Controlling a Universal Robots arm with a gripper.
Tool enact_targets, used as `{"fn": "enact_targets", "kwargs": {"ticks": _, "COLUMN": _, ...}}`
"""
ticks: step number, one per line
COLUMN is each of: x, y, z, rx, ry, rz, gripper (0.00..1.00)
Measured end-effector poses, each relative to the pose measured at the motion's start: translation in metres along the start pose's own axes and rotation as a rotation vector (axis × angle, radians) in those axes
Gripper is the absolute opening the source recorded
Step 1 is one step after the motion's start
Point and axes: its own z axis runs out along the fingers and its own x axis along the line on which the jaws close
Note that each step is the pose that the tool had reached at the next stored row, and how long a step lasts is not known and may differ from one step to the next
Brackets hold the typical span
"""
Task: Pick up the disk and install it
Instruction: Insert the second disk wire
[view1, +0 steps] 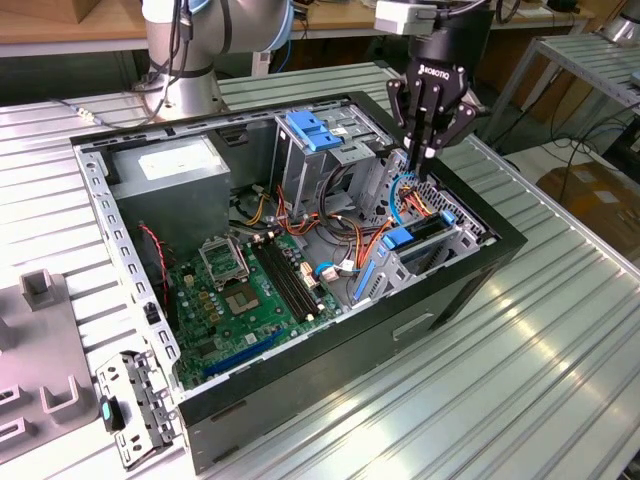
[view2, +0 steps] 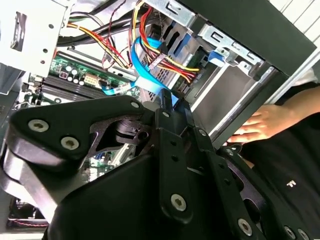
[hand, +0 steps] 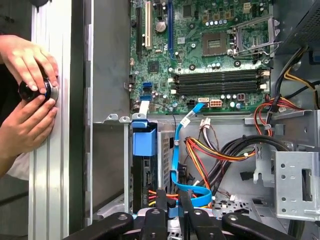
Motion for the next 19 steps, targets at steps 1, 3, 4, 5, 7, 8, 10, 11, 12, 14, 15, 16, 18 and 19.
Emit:
{"fn": "enact_targets", "kwargs": {"ticks": 1, "x": -0.0002, "y": 0.0, "z": 0.0008, "rx": -0.0019, "ry": 0.002, "rz": 0.005, "gripper": 0.24}}
{"fn": "enact_targets", "kwargs": {"ticks": 3, "x": -0.0005, "y": -0.0002, "z": 0.002, "rx": -0.003, "ry": 0.0078, "rz": 0.009, "gripper": 0.24}}
{"fn": "enact_targets", "kwargs": {"ticks": 4, "x": -0.0008, "y": -0.0002, "z": 0.0028, "rx": -0.0031, "ry": 0.0078, "rz": 0.01, "gripper": 0.24}}
{"fn": "enact_targets", "kwargs": {"ticks": 5, "x": -0.0015, "y": -0.0004, "z": 0.005, "rx": -0.0011, "ry": 0.0082, "rz": 0.011, "gripper": 0.24}}
{"fn": "enact_targets", "kwargs": {"ticks": 7, "x": -0.0028, "y": -0.0005, "z": 0.0092, "rx": 0.0001, "ry": 0.0097, "rz": 0.012, "gripper": 0.24}}
{"fn": "enact_targets", "kwargs": {"ticks": 8, "x": -0.0028, "y": -0.0005, "z": 0.0092, "rx": 0.0002, "ry": 0.0099, "rz": 0.012, "gripper": 0.22}}
{"fn": "enact_targets", "kwargs": {"ticks": 10, "x": -0.0028, "y": -0.0005, "z": 0.0094, "rx": 0.0001, "ry": 0.0097, "rz": 0.012, "gripper": 0.16}}
{"fn": "enact_targets", "kwargs": {"ticks": 11, "x": -0.0028, "y": -0.0005, "z": 0.0094, "rx": 0.0002, "ry": 0.0098, "rz": 0.012, "gripper": 0.16}}
{"fn": "enact_targets", "kwargs": {"ticks": 12, "x": -0.0028, "y": -0.0005, "z": 0.0094, "rx": 0.0001, "ry": 0.0098, "rz": 0.012, "gripper": 0.16}}
{"fn": "enact_targets", "kwargs": {"ticks": 14, "x": -0.0028, "y": -0.0005, "z": 0.0094, "rx": 0.0001, "ry": 0.0102, "rz": 0.012, "gripper": 0.16}}
{"fn": "enact_targets", "kwargs": {"ticks": 15, "x": -0.0028, "y": -0.0005, "z": 0.0094, "rx": 0.0002, "ry": 0.0102, "rz": 0.012, "gripper": 0.16}}
{"fn": "enact_targets", "kwargs": {"ticks": 16, "x": -0.0028, "y": -0.0005, "z": 0.0094, "rx": 0.0002, "ry": 0.0102, "rz": 0.012, "gripper": 0.17}}
{"fn": "enact_targets", "kwargs": {"ticks": 18, "x": -0.0029, "y": -0.0005, "z": 0.0095, "rx": 0.0002, "ry": 0.0105, "rz": 0.012, "gripper": 0.24}}
{"fn": "enact_targets", "kwargs": {"ticks": 19, "x": -0.0029, "y": -0.0005, "z": 0.0095, "rx": 0.0002, "ry": 0.0107, "rz": 0.012, "gripper": 0.24}}
